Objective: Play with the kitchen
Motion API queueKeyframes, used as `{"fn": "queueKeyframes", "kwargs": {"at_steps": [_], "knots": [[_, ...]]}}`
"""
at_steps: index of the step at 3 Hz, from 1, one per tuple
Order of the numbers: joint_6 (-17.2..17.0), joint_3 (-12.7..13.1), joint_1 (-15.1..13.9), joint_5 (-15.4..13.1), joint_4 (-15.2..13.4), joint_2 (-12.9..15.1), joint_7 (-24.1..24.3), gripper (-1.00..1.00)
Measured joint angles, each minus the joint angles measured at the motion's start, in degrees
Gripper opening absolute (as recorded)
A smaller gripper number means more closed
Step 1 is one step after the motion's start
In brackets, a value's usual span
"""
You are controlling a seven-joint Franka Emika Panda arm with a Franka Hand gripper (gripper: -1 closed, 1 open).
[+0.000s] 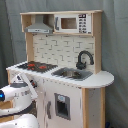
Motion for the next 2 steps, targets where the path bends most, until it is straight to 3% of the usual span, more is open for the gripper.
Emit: {"fn": "queueKeyframes", "kwargs": {"at_steps": [2], "knots": [[0.5,-0.1,0.0,0.0,-0.1,0.0,12.2,-1.0]]}}
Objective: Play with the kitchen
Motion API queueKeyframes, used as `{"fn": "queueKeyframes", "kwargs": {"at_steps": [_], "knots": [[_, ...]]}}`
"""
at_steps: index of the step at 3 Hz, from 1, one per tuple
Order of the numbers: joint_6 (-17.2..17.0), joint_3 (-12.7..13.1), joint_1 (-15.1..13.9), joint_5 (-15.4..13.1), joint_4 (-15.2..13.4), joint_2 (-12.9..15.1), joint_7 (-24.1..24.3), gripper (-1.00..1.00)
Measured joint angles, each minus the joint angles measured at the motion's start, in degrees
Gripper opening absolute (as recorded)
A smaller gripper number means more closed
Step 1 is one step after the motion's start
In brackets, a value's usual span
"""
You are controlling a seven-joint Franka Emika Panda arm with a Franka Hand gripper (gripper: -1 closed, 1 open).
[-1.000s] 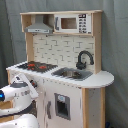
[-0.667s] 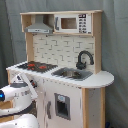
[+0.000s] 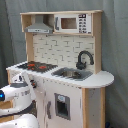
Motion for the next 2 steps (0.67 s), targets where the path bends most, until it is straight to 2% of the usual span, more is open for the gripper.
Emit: {"fn": "queueKeyframes", "kwargs": {"at_steps": [1,2], "knots": [[0.0,0.1,0.0,-0.1,0.1,0.0,-1.9,-1.0],[0.0,0.2,0.0,-0.1,0.1,0.0,-2.0,1.0]]}}
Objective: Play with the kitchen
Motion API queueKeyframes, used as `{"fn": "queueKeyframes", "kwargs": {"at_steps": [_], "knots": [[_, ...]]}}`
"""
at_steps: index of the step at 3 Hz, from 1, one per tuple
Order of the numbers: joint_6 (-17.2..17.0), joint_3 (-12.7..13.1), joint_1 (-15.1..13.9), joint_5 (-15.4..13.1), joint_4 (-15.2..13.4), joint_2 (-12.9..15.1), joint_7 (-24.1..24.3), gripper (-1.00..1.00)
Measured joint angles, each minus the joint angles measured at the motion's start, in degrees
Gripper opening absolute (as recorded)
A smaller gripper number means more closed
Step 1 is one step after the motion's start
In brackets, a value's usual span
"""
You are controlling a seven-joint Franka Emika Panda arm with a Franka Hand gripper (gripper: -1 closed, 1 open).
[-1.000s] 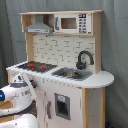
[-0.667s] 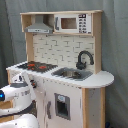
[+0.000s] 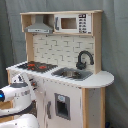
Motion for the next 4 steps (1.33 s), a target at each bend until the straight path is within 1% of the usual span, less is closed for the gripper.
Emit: {"fn": "queueKeyframes", "kwargs": {"at_steps": [1,2,3,4], "knots": [[-1.7,1.0,2.4,0.0,4.2,-0.1,-0.8,1.0],[-6.1,2.1,5.4,-0.1,4.7,-0.2,-3.2,1.0],[-8.4,1.5,6.6,-0.1,4.6,-0.3,-8.8,1.0],[-12.6,1.5,9.6,-0.1,4.0,-0.3,-11.6,1.0]]}}
